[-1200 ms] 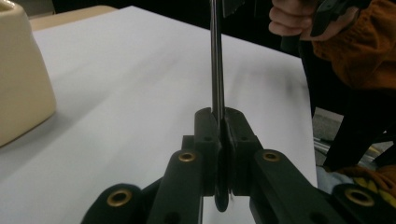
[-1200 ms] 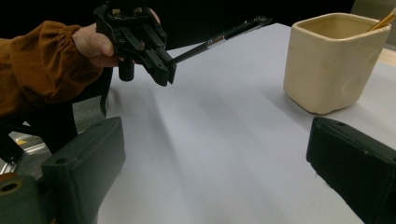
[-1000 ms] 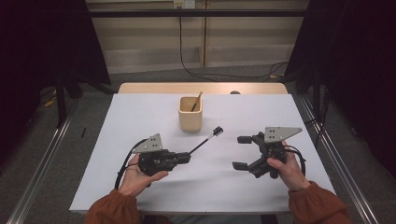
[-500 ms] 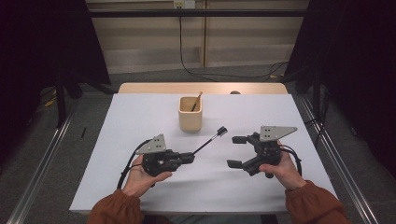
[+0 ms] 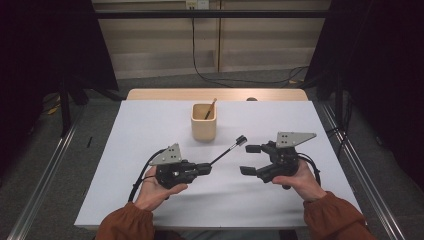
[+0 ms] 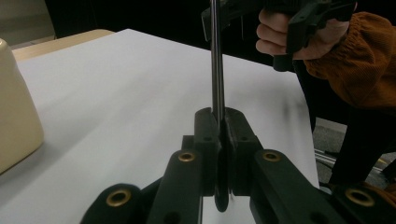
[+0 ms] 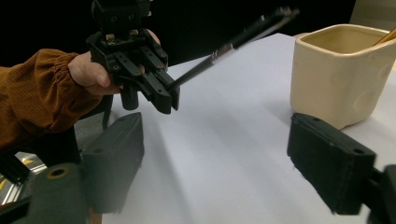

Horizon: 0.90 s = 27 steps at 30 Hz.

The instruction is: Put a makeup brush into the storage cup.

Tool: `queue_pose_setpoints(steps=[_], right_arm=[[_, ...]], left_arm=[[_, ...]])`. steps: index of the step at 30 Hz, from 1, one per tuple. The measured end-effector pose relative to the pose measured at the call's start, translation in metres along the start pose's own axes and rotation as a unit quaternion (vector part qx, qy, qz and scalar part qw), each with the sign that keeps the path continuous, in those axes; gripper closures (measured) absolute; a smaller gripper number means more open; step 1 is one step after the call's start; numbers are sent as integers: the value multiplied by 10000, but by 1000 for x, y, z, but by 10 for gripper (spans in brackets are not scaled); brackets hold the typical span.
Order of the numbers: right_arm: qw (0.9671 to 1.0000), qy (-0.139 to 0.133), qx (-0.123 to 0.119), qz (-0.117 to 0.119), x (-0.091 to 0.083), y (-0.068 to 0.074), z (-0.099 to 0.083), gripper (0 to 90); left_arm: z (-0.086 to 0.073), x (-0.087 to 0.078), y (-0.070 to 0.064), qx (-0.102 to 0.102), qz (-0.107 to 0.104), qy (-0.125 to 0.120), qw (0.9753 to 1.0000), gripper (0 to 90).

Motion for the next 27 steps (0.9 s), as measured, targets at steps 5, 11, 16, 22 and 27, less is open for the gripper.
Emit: queue_pose_setpoints(steps=[5,11,16,22,27], right_arm=[[10000,9,0,85,2,0,2,323],[9998,22,33,180,5,-1,4,442],[9997,-16,83,224,6,-3,6,496],[9995,-47,64,294,9,-3,8,635],[9995,-77,67,304,10,-4,9,655]], left_arm=[[-1,3,-1,-9,-20,2,10000,852],[-1,4,-3,4,-44,-28,10000,852],[0,5,-3,14,-54,-48,10000,853],[0,5,-5,50,-60,-46,10000,853],[1,7,-6,71,-72,-74,9999,853]])
Point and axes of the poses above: each handheld gripper's, and its own axes: x roughly forward along the jaws, z roughly out of its top, y roughly to its left, the point moved 1 cm from there along x, roughly forward along the jaws, and after that the axes turned 1 degree about x, right-handed, at the moved point
